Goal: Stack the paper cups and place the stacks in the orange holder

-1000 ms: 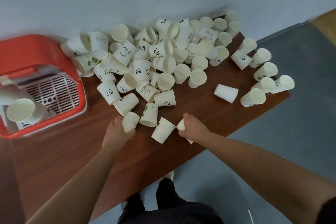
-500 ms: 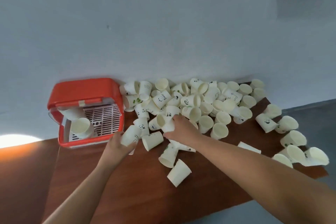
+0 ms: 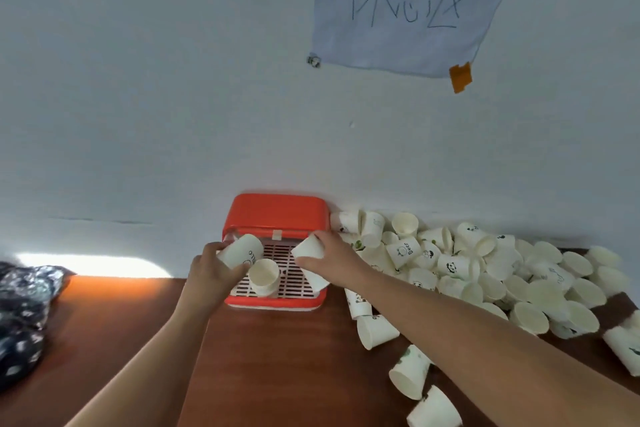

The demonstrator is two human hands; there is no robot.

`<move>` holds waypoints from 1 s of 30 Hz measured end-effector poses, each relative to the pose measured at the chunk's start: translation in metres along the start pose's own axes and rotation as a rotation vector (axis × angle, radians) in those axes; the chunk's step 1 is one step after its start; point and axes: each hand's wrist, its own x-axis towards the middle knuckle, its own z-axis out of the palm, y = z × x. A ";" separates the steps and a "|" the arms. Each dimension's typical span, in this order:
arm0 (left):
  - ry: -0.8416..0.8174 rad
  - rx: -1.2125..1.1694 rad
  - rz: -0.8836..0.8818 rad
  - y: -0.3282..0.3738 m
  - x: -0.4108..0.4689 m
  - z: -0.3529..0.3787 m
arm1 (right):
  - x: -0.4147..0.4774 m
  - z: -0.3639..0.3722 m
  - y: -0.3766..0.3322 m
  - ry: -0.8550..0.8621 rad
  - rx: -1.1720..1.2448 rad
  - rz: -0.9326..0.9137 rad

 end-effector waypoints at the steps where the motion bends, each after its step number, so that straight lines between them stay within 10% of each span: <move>1: -0.007 -0.005 -0.007 -0.006 0.007 -0.005 | 0.008 0.007 -0.006 -0.001 -0.024 0.017; 11: -0.363 0.050 0.113 -0.029 0.055 0.011 | 0.064 0.043 -0.016 -0.065 -0.104 0.195; 24: -0.434 0.399 0.479 -0.045 0.097 0.068 | 0.072 0.056 0.008 -0.048 -0.156 0.117; 30: -0.636 0.155 0.323 -0.066 0.099 0.073 | 0.072 0.060 -0.001 -0.101 -0.241 0.108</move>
